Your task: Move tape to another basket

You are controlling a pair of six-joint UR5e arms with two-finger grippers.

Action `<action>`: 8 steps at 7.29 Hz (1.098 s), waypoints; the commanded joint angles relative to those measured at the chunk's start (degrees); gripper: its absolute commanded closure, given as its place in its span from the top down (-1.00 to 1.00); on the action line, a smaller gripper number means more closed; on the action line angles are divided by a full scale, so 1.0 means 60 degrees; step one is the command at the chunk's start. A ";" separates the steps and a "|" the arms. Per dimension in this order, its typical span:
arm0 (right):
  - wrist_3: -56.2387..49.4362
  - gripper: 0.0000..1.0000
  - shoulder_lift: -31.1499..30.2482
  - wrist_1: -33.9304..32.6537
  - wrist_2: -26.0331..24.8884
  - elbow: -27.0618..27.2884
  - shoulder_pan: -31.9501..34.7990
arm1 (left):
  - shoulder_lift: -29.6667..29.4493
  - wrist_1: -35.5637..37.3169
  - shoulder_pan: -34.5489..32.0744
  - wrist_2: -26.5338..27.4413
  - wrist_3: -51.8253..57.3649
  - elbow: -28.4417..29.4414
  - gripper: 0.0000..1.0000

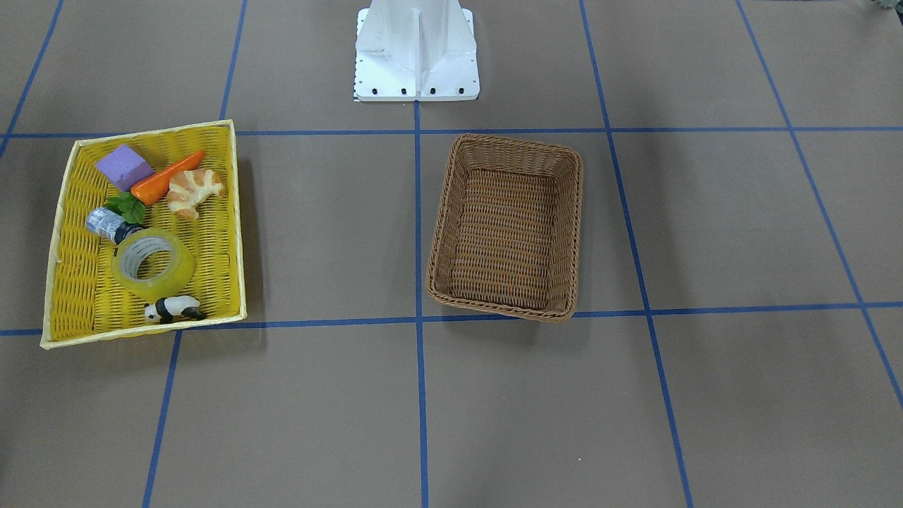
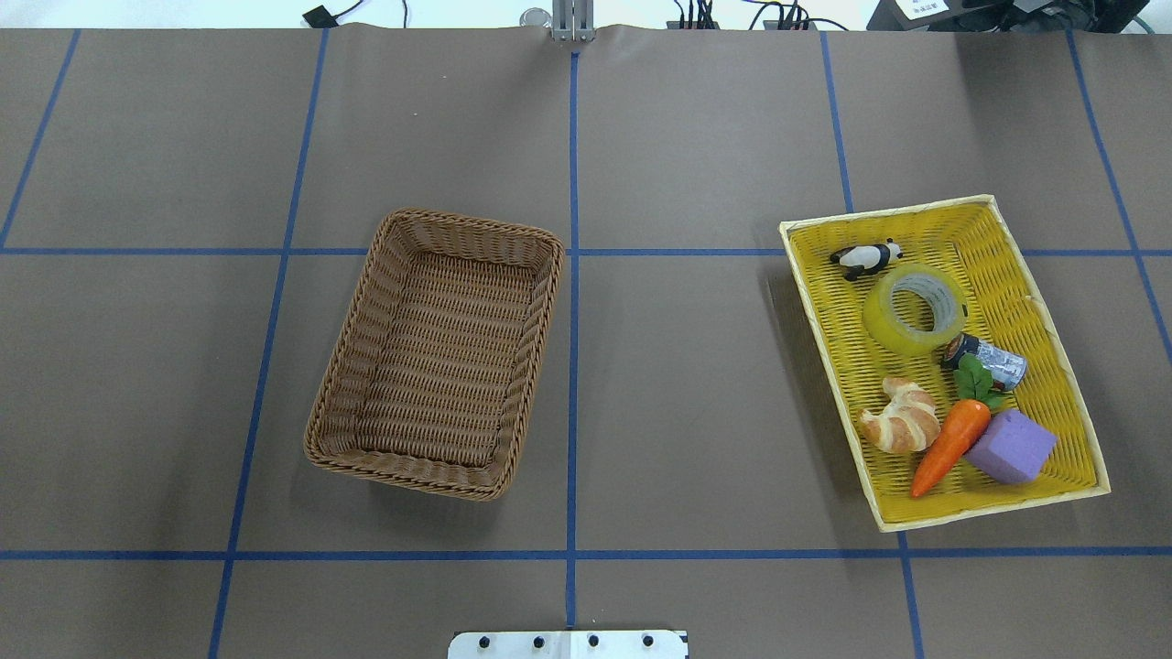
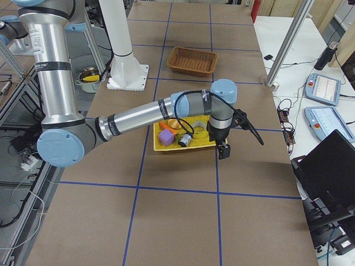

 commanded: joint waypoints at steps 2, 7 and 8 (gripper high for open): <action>0.0930 1.00 0.0808 0.0053 0.0613 0.0037 -0.1927 | 0.0044 -0.0278 -0.0007 -0.0031 -0.0027 0.0059 0.97; 0.4058 1.00 0.0500 0.2397 0.0573 -0.1102 -0.3866 | -0.0044 -0.0761 -0.0007 -0.0002 -0.0042 0.0732 0.97; 0.3986 1.00 0.0501 0.2397 0.0530 -0.1280 -0.4085 | -0.0058 -0.0761 -0.0007 -0.0017 -0.0042 0.0805 0.96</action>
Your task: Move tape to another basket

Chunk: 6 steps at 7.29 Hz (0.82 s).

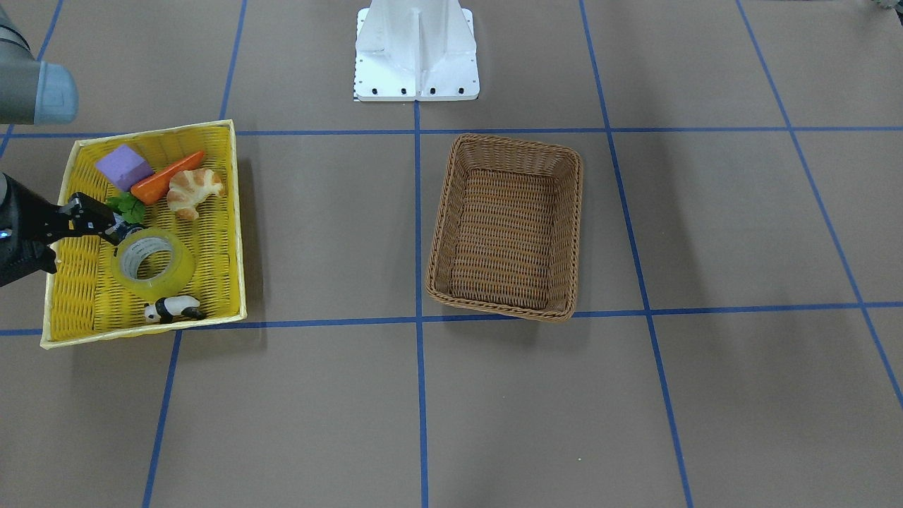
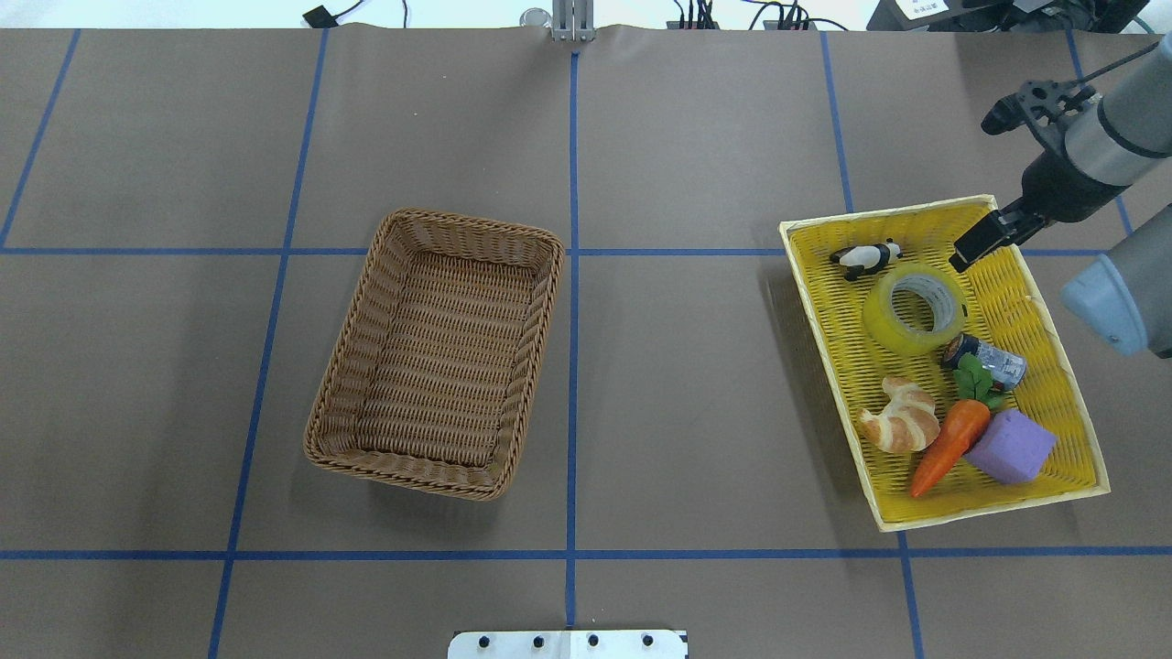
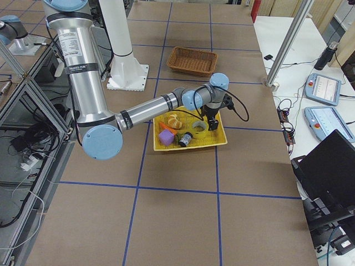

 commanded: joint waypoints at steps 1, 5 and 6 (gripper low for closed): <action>-0.0058 1.00 0.0076 0.0059 -0.0150 -0.0611 -0.0580 | -0.0011 -0.0039 0.0000 -0.0013 0.0012 0.0078 0.96; -0.0015 1.00 0.0396 0.0060 -0.0225 -0.1358 -0.0861 | 0.0003 -0.0783 0.0000 -0.0013 0.0013 0.0706 0.96; 0.0014 1.00 0.0457 0.0060 -0.0239 -0.1549 -0.0861 | 0.0003 -0.0829 0.0000 -0.0013 -0.0002 0.0751 0.96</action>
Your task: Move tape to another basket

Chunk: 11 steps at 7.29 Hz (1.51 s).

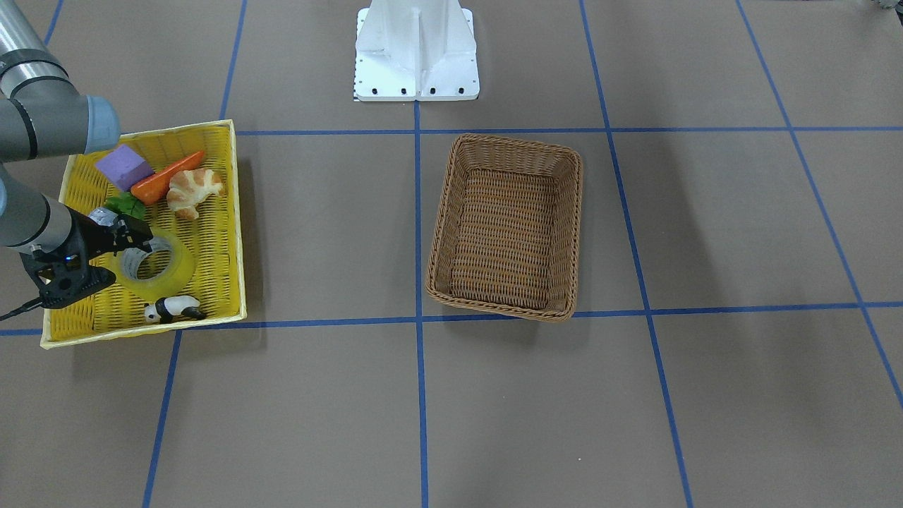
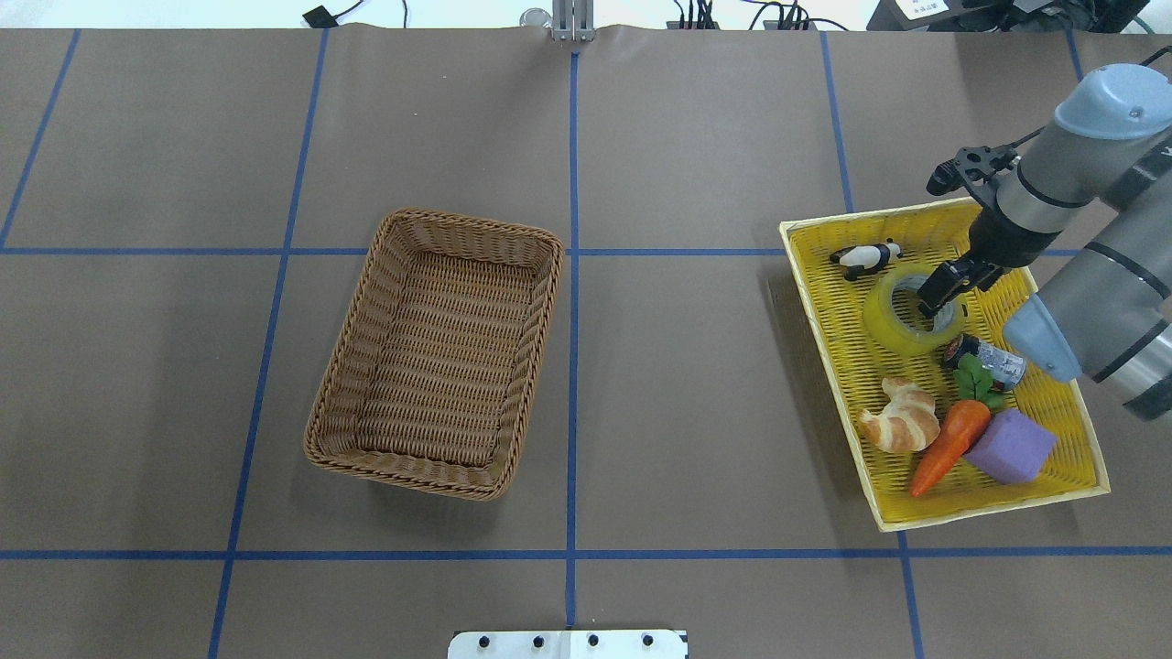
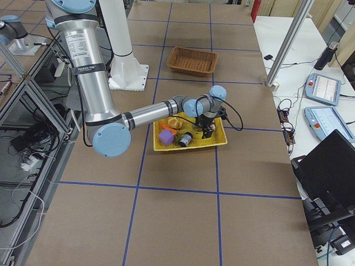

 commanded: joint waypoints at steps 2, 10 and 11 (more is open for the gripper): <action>0.0073 -0.25 0.0146 -0.0014 -0.0015 -0.0349 -0.0006 | 0.0006 -0.0168 0.0000 0.0000 -0.0012 0.0119 0.96; -0.0044 -1.00 0.0176 -0.0132 0.0908 0.1058 0.1796 | 0.0050 -0.0168 0.0000 -0.0015 -0.0012 0.0002 0.97; -0.0044 -1.00 0.0175 -0.0132 0.0850 0.1072 0.1607 | 0.0050 -0.0168 0.0000 -0.0015 -0.0012 0.0031 0.96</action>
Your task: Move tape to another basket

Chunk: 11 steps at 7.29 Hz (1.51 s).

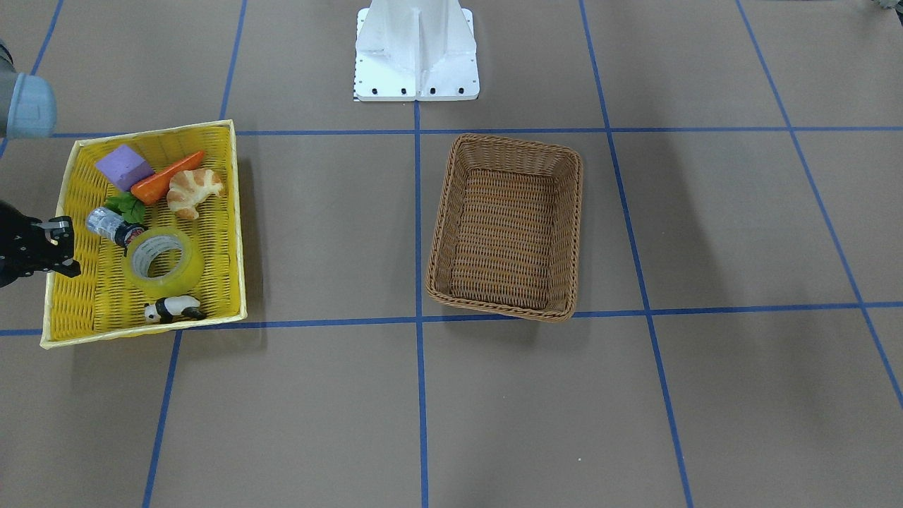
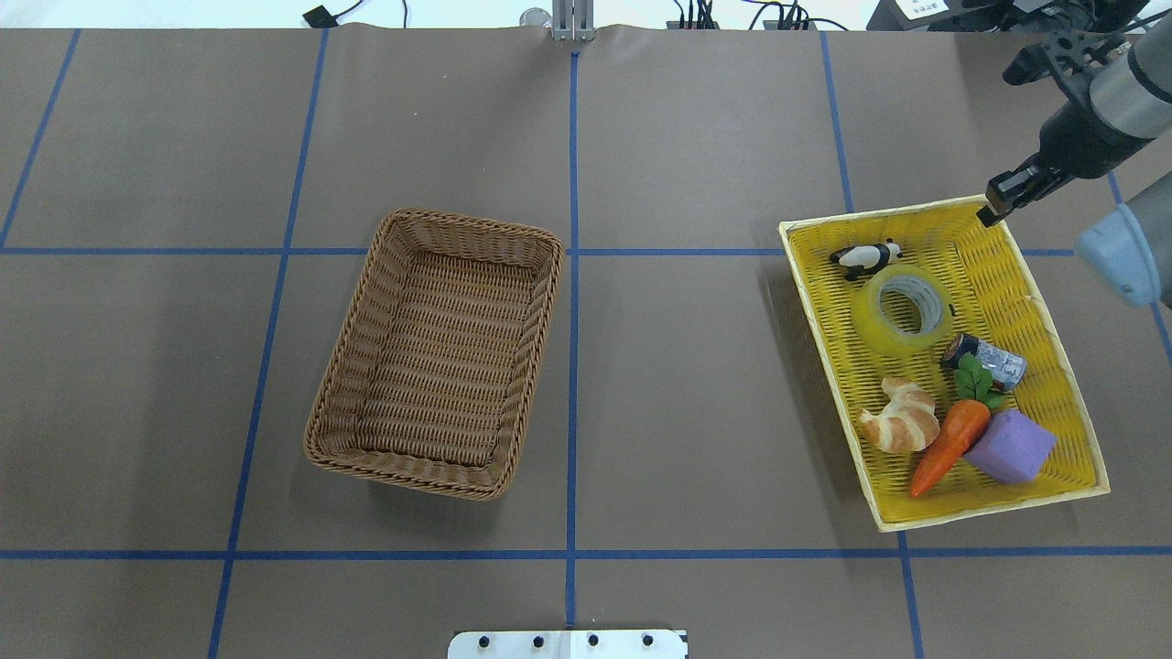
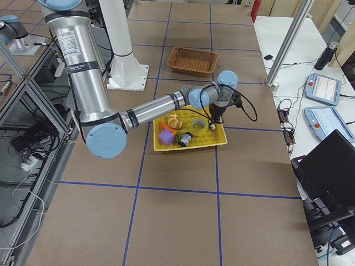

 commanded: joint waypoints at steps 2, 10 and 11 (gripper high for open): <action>-0.0005 0.03 0.0043 0.0052 -0.0771 -0.0322 -0.1407 | 0.0001 0.0000 0.0000 0.0000 0.0014 0.0011 0.96; -0.0064 0.25 0.0072 -0.0006 -0.1480 -0.0939 -0.1780 | -0.0043 -0.0015 0.0000 0.0014 0.0000 0.0055 0.96; -0.0064 -0.56 0.0072 0.0009 -0.1553 -0.0968 -0.1794 | -0.0043 -0.0015 0.0000 0.0000 0.0014 0.0055 0.96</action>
